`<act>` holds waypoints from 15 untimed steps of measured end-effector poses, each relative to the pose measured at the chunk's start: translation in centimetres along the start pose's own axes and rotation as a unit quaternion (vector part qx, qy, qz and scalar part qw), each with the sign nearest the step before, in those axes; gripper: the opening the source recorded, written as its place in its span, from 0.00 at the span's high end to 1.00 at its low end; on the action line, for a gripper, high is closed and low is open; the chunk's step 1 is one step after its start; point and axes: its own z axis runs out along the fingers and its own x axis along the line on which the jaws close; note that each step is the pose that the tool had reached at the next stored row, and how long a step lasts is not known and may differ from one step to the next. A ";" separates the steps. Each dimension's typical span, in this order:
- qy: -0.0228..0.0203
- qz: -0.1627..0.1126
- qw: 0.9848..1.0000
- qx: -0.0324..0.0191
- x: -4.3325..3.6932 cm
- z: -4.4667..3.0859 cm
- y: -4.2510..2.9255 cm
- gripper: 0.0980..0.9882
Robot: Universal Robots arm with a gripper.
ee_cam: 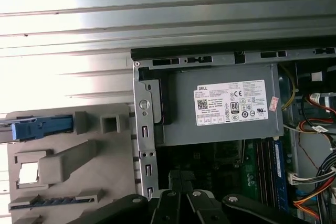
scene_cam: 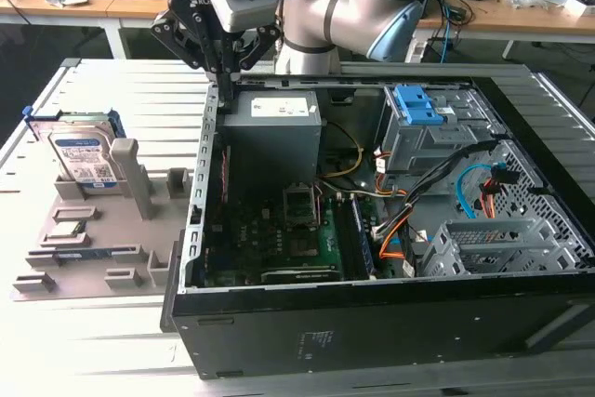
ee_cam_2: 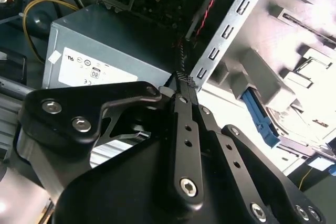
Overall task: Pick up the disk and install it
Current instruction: 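Reach for the disk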
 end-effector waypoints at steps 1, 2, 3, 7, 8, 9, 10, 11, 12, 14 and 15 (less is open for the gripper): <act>0.000 0.000 1.000 0.000 0.30 -0.01 -0.02 0.99; 0.000 0.000 1.000 0.000 0.44 -0.01 -0.03 0.99; 0.000 0.000 1.000 0.000 0.52 -0.01 -0.04 0.99; 0.000 0.000 1.000 0.000 0.99 -0.02 -0.07 0.99; 0.000 0.000 1.000 0.000 1.08 -0.03 -0.08 0.99; 0.000 0.000 1.000 0.000 1.14 -0.03 -0.08 0.99; 0.000 0.000 1.000 0.000 1.25 -0.03 -0.09 0.99; 0.000 0.000 1.000 0.000 1.43 -0.04 -0.11 0.99; 0.000 0.000 1.000 0.000 1.68 -0.04 -0.12 0.99; 0.000 0.000 1.000 0.000 2.20 -0.06 -0.16 0.99; 0.000 0.000 1.000 0.000 2.42 -0.06 -0.18 0.99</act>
